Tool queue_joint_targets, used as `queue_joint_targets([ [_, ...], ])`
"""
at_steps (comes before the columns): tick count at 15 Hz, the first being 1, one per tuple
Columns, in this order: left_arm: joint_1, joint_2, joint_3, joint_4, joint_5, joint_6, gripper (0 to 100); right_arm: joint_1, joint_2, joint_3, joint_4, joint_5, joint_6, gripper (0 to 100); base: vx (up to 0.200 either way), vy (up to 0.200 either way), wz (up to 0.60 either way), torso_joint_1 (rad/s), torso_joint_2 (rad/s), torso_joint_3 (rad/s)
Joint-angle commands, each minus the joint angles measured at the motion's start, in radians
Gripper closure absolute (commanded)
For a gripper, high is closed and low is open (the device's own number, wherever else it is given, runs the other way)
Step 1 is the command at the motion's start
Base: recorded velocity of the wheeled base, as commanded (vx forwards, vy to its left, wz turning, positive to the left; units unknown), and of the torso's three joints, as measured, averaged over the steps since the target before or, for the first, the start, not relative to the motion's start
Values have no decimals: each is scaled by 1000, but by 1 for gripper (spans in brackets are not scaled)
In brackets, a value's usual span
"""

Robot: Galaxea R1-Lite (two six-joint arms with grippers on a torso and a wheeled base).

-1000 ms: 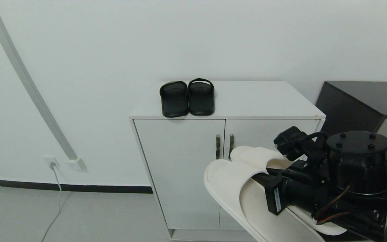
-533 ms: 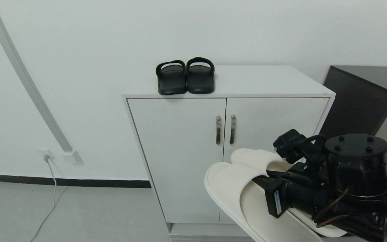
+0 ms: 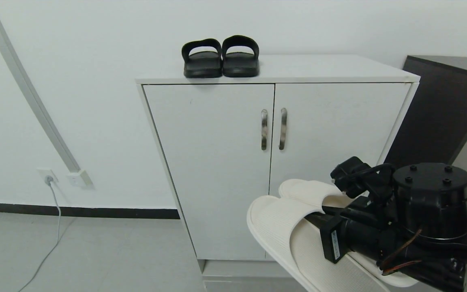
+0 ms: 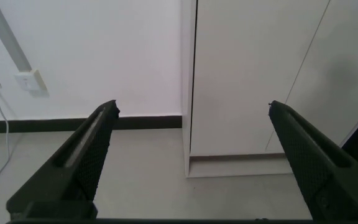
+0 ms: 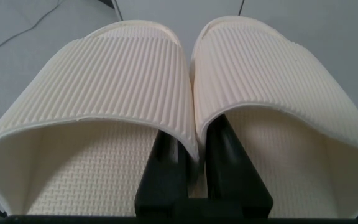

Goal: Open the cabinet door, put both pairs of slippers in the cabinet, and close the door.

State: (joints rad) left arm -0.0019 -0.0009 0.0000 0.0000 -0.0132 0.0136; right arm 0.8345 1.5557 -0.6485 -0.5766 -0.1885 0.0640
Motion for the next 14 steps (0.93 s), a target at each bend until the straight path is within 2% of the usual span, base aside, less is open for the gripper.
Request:
queue_joint_targets([
  [1,0,1,0,-2,-1,2,0,0,3,7,-9,0,0,100,0,0,0,-36,442,388],
  [5,0,5,0,-2,-1,2,0,0,1,18,-12,0,0,100,0,0,0,-16,355,334],
  [9,0,13,-5,-6,-1,-6,0,5,-2,26,-12,-2,0,100,0,0,0,-1,55,52],
  [10,-1,28,-32,-11,-2,-18,0,5,-2,29,-12,-2,0,100,0,0,0,0,0,0],
  [11,-4,96,-144,-12,-8,-112,0,5,-2,29,-12,0,0,100,0,0,0,0,0,0],
  [12,-9,196,-229,-14,-37,-178,0,5,0,27,-12,0,0,100,0,0,0,0,0,0],
  [13,-20,272,-264,-20,-80,-178,0,5,0,27,-14,0,0,100,0,0,0,0,0,0],
  [14,-32,400,-299,-51,-151,-178,0,5,-3,29,-14,0,0,100,0,0,0,0,0,0],
])
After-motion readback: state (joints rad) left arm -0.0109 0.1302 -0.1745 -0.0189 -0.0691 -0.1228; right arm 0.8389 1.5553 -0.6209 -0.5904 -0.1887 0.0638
